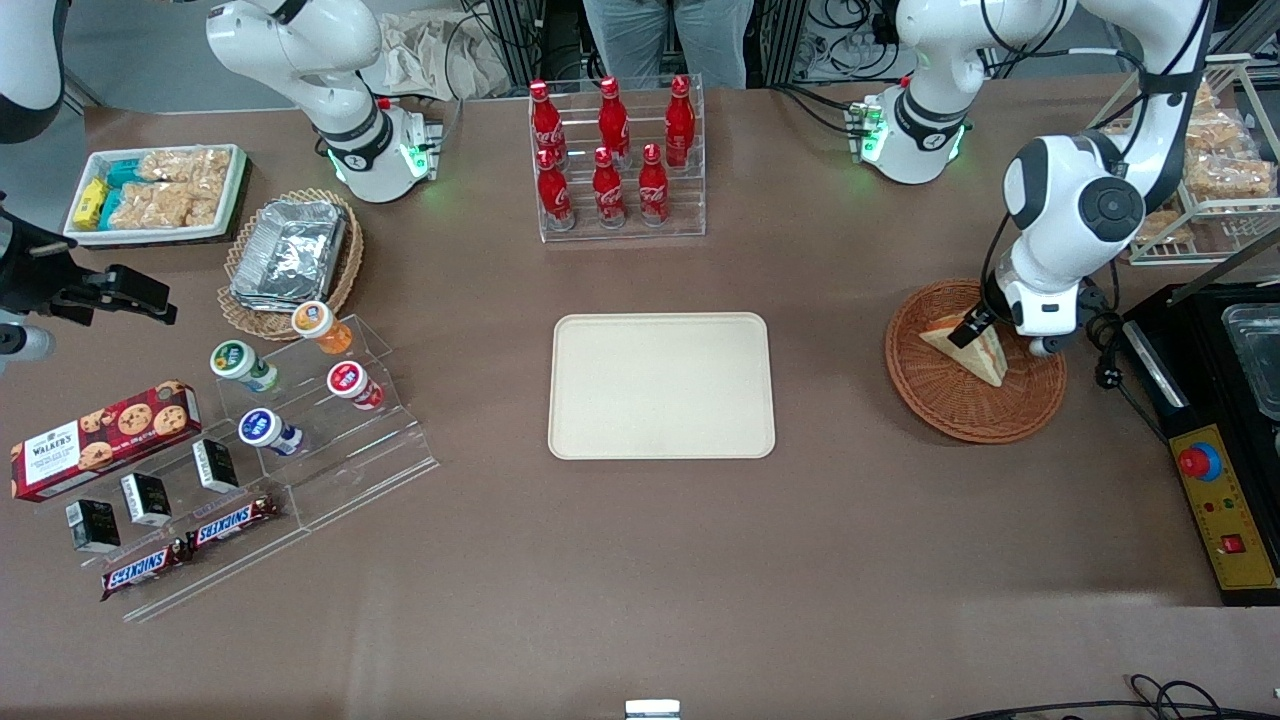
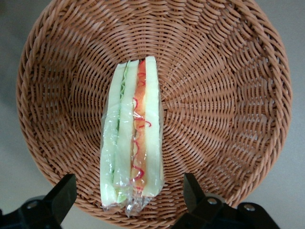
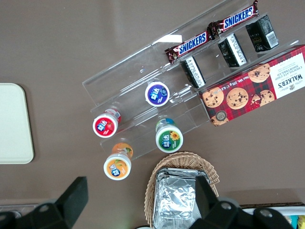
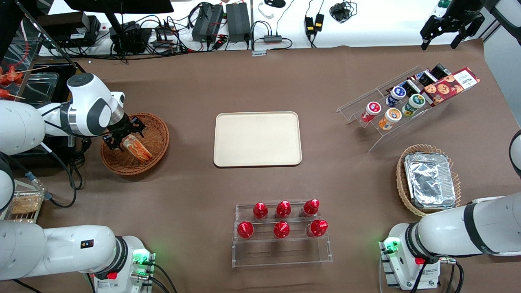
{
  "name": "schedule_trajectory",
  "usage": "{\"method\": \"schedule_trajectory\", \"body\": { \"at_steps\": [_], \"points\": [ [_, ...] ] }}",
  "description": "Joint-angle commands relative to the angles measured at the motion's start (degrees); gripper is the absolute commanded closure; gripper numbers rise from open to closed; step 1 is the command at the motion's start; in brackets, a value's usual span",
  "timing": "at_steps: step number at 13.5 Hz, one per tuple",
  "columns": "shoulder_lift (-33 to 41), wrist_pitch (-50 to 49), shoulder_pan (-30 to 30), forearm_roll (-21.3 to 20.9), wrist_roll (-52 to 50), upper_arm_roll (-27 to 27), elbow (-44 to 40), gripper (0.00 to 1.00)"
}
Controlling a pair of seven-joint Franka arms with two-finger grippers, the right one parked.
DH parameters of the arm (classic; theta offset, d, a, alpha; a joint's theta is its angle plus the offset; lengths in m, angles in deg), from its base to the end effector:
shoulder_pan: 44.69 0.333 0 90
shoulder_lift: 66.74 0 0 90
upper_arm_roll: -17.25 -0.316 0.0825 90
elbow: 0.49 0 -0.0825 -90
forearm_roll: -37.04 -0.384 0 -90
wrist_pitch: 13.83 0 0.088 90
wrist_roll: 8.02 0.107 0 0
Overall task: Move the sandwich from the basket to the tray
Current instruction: 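Lower the open left gripper around the wrapped sandwich in the basket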
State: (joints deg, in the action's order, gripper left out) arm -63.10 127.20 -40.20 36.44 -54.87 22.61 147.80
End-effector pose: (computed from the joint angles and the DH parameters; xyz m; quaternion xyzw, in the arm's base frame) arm 0.4327 -0.0062 0.2757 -0.9216 -0.3867 0.0265 0.0184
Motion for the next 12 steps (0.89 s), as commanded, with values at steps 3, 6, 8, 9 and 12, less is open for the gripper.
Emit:
{"method": "schedule_trajectory", "body": {
  "at_steps": [3, 6, 8, 9, 12],
  "points": [
    [-1.35, 3.46, 2.19, -1.6, -1.49, 0.35, 0.78, 0.0],
    [-3.54, 5.75, 2.18, -1.6, -1.58, 0.35, 0.78, 0.0],
    [-4.43, 6.98, 2.18, -1.6, -2.02, 0.35, 0.87, 0.0],
    [-4.95, 7.5, 2.18, -1.6, -2.28, 0.35, 0.87, 0.0],
    [-6.01, 8.65, 2.18, -1.6, -2.64, 0.35, 1.04, 0.0]
  ]
}}
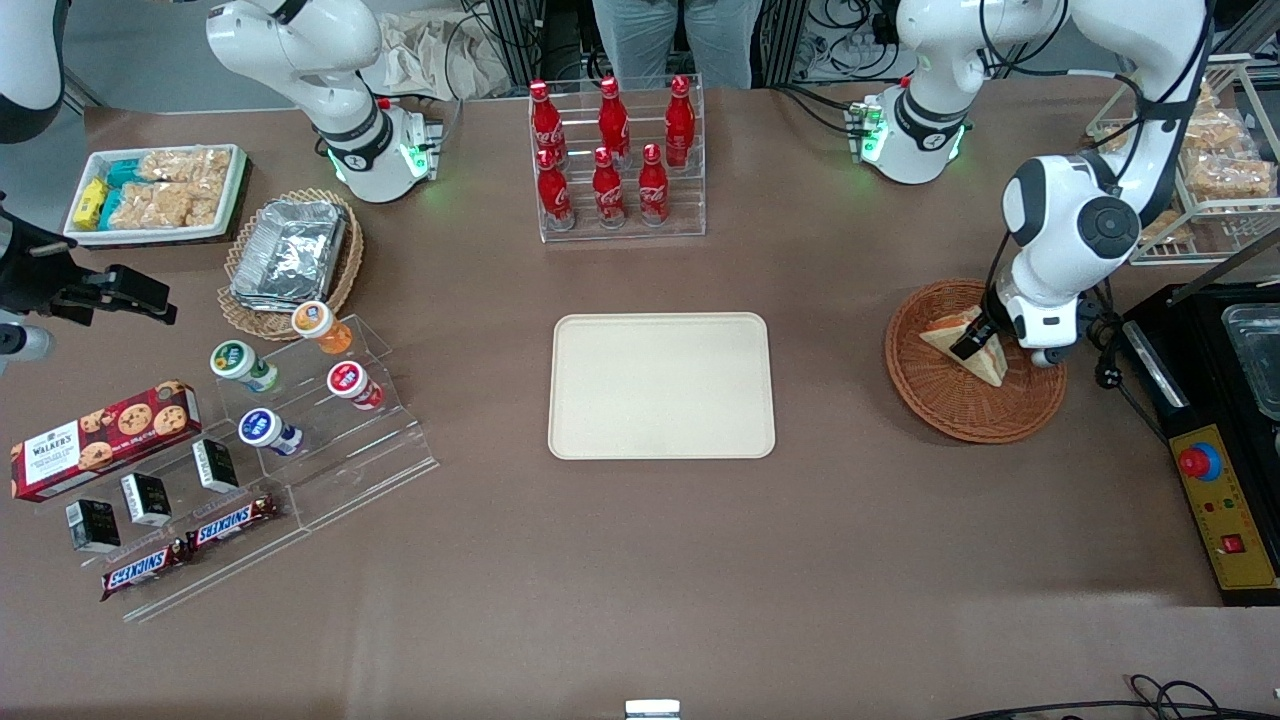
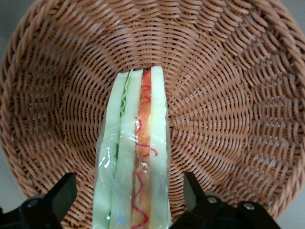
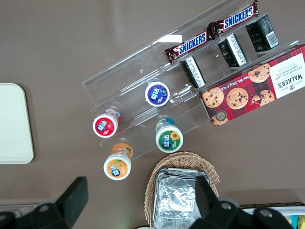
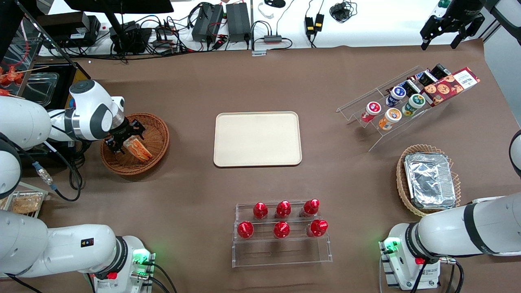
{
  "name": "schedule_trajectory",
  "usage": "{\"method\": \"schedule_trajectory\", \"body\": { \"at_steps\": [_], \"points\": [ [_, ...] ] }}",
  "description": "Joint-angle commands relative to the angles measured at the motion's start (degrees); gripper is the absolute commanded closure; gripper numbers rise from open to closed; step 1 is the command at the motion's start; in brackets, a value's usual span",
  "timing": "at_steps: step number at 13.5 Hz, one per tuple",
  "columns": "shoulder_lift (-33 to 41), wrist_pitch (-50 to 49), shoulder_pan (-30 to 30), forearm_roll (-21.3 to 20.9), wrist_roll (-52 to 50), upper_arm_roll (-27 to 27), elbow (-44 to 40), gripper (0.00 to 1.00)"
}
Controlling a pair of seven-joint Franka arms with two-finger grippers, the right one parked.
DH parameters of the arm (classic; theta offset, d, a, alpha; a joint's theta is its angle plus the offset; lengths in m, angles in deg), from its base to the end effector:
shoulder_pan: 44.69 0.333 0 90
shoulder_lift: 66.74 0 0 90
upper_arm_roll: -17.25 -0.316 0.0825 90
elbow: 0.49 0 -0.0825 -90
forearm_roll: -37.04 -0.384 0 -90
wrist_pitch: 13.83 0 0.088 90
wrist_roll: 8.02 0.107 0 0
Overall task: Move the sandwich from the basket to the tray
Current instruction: 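Close the left gripper on the sandwich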
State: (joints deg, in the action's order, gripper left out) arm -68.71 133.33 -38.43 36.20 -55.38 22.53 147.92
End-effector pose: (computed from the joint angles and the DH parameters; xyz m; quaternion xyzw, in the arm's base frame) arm 0.4366 0.0070 0.2412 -0.9145 -0.4035 0.0249 0.0131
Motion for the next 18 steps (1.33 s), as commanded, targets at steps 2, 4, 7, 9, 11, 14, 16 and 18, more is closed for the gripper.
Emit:
{"method": "schedule_trajectory", "body": {
  "at_steps": [2, 4, 7, 9, 11, 14, 16, 18],
  "points": [
    [-0.92, 2.6, 0.42, -1.36, -2.21, 0.43, 0.83, 0.0],
    [-1.63, 3.13, 0.33, -1.36, -2.21, 0.43, 0.83, 0.01],
    [-1.81, 3.22, 0.33, -1.36, -2.12, 0.43, 0.83, 0.29],
    [-1.9, 3.13, 0.33, -1.36, -2.12, 0.43, 0.83, 0.58],
    [-1.72, 3.04, 0.33, -1.44, -2.03, 0.43, 0.66, 0.91],
    [1.78, -0.01, 0.33, -1.44, -1.95, 0.6, -0.22, 1.0],
    [5.73, -6.51, 0.33, -1.36, -1.69, 0.69, -2.49, 1.0],
    [9.16, -14.05, -0.02, -1.53, -0.72, 0.87, -6.18, 1.0]
  ]
}}
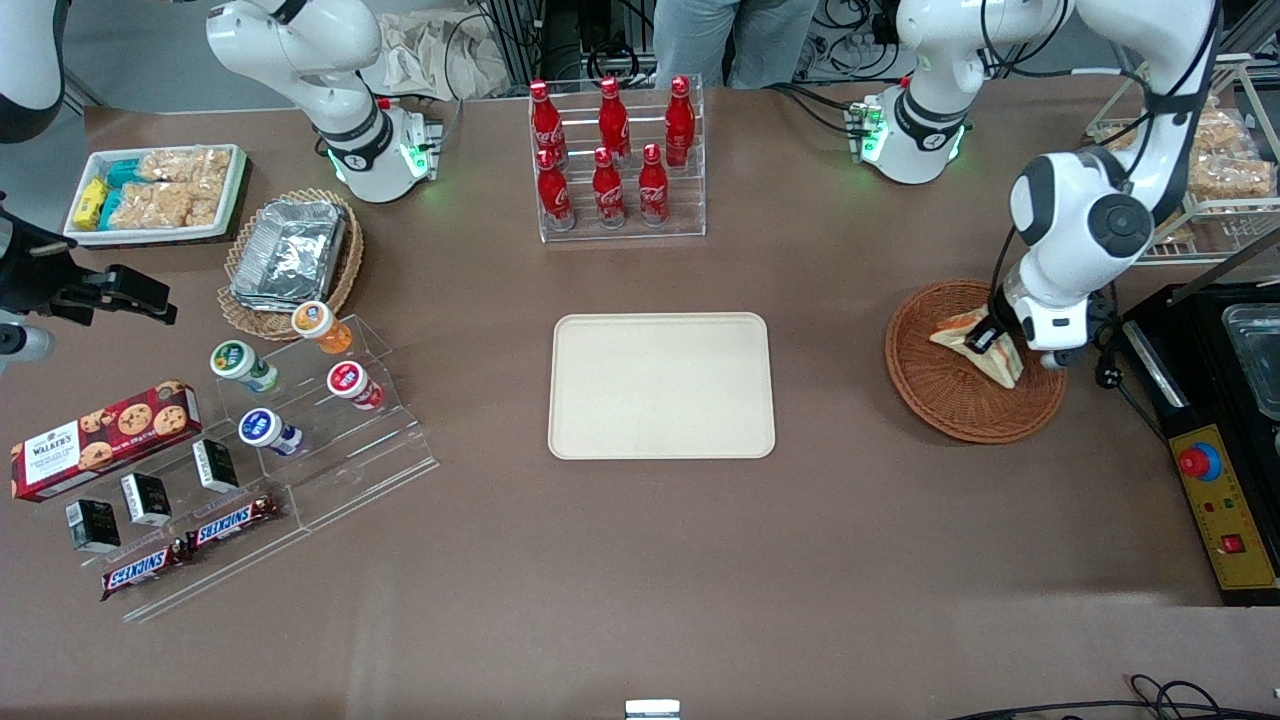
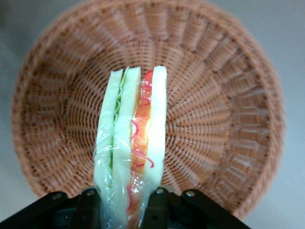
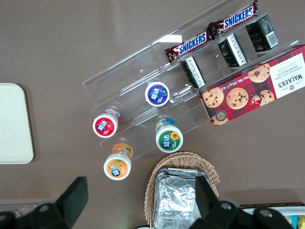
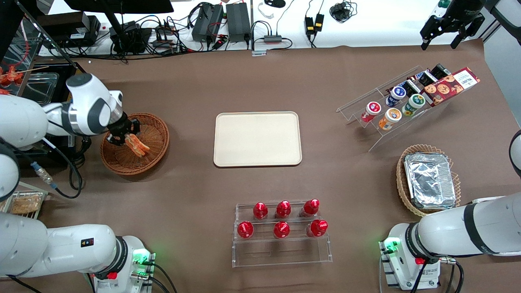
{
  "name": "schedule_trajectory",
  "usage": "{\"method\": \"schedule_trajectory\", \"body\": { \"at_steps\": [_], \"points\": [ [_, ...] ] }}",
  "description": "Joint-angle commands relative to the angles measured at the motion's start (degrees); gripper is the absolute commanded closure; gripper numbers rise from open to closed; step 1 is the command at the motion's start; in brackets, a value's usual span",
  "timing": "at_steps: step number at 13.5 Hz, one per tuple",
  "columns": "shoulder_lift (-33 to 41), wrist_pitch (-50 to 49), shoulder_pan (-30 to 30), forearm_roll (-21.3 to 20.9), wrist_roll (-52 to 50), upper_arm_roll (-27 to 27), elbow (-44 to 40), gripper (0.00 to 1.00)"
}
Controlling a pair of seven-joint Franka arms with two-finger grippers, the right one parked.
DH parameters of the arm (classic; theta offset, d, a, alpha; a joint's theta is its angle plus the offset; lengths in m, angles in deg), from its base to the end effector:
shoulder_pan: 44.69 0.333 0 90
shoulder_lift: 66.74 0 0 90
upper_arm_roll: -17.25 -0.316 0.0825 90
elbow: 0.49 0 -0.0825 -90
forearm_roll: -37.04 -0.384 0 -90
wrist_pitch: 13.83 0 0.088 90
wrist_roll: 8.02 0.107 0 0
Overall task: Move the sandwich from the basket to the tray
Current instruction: 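Close the left gripper on the sandwich, then lift the sandwich up out of the basket with the left gripper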
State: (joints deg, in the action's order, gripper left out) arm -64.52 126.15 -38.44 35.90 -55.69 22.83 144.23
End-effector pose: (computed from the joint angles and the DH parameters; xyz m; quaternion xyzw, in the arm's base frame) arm 0.4526 0.0055 0.2867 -0.9152 -0.4023 0.0170 0.0162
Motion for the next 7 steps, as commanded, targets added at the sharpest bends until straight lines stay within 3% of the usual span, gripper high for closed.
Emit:
{"method": "schedule_trajectory", "body": {
  "at_steps": [1, 5, 7],
  "points": [
    [5.69, -11.43, -0.19, -1.24, 1.07, 0.66, -5.56, 1.0],
    [4.03, -32.0, -0.28, -0.1, 7.39, 2.24, -23.65, 1.0],
    [3.5, -37.73, -0.28, 2.35, 11.52, 3.2, -29.56, 1.0]
  ]
}}
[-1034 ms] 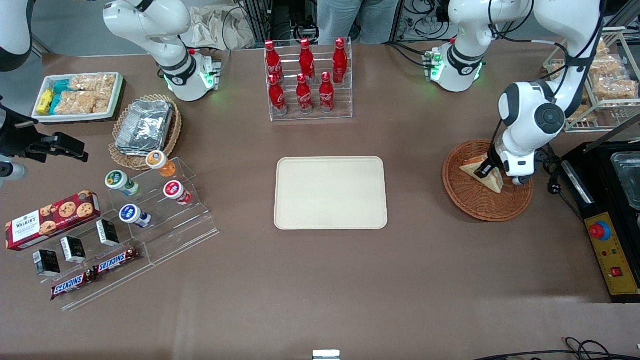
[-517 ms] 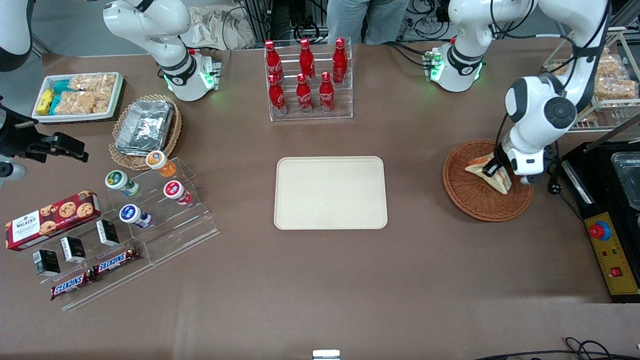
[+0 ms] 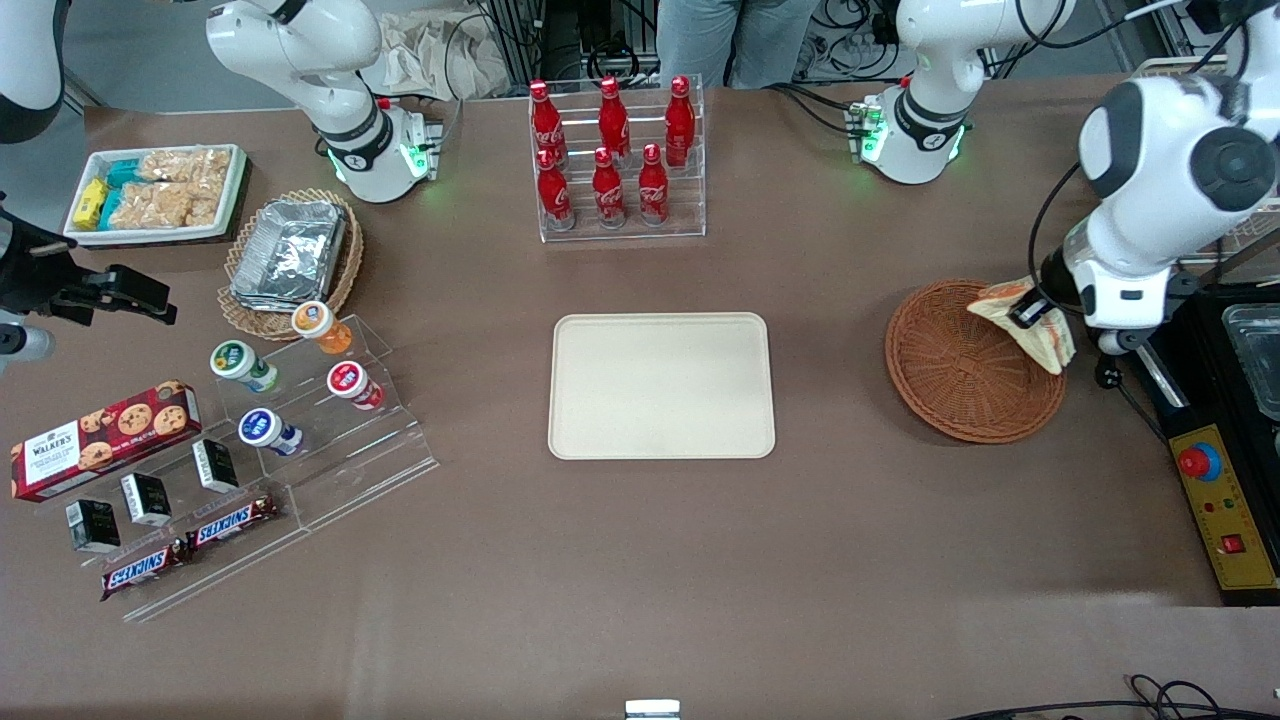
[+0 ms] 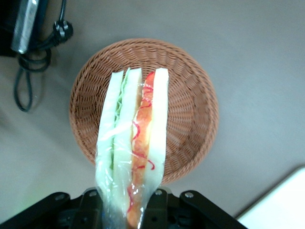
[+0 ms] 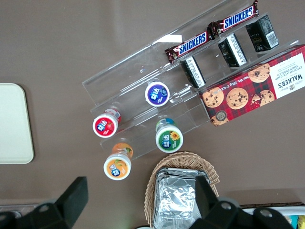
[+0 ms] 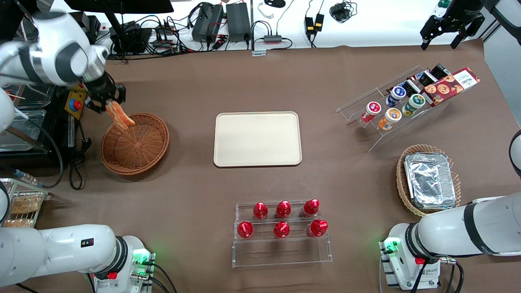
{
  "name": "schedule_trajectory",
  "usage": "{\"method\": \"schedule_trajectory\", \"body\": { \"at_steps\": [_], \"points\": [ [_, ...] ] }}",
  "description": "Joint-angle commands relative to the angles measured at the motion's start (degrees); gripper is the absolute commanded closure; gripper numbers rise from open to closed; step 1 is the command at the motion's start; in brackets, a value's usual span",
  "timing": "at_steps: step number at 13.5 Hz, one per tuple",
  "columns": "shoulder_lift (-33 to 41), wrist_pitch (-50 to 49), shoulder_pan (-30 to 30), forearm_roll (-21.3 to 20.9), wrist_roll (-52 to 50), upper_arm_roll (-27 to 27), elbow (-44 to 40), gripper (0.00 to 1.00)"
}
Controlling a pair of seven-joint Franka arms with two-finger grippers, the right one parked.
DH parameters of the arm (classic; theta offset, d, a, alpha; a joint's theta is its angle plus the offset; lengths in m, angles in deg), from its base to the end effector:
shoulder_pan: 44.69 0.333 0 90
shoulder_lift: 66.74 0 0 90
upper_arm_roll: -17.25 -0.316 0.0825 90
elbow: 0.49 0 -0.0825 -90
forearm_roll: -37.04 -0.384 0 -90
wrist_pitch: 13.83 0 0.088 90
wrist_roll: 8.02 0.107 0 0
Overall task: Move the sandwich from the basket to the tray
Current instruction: 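Lift the sandwich up out of the basket with the left gripper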
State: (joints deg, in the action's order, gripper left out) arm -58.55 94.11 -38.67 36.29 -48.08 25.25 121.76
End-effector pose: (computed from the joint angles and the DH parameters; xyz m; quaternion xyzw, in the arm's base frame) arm 0.4969 -0.0180 0.4599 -0.9441 -0.3247 0.0448 0.0343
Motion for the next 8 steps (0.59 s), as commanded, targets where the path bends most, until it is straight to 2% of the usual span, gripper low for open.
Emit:
{"method": "schedule_trajectory", "body": {
  "at_steps": [1, 5, 8],
  "points": [
    [-2.39, -6.94, -0.04, 3.54, 5.5, 1.31, -8.68, 1.0],
    [-2.48, -8.88, -0.13, 4.09, 6.22, 8.42, -12.82, 1.0],
    [-2.65, -9.06, 0.05, 4.17, 7.09, 17.63, -13.88, 1.0]
  ]
}}
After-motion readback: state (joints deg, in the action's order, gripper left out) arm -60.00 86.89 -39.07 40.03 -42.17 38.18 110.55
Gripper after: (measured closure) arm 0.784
